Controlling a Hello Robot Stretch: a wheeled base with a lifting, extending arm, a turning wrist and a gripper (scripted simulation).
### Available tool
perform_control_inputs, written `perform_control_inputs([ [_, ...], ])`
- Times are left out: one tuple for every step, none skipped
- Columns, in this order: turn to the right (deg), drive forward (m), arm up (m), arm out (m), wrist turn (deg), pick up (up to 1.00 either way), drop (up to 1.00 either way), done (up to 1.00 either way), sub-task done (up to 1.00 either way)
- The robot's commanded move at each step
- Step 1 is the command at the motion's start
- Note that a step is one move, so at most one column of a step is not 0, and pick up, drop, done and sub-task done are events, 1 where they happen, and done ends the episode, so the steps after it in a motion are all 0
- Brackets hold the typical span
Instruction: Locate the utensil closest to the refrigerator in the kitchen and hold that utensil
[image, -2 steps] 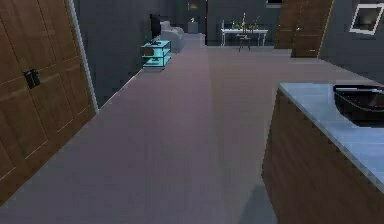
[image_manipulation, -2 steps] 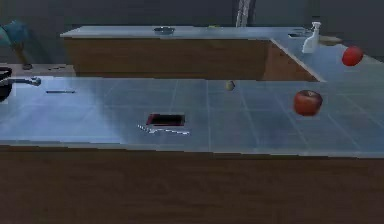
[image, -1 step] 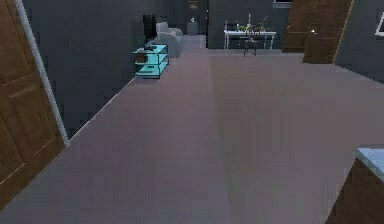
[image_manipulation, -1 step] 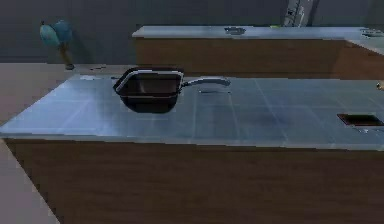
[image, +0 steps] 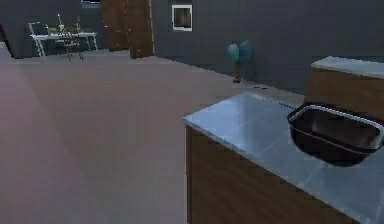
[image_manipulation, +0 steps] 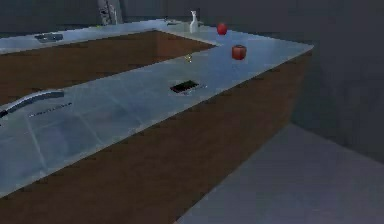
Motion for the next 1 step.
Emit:
perform_control_inputs([
  [-39.0,0.0,0.0,0.0,0.0,0.0,0.0,0.0,0.0],
])
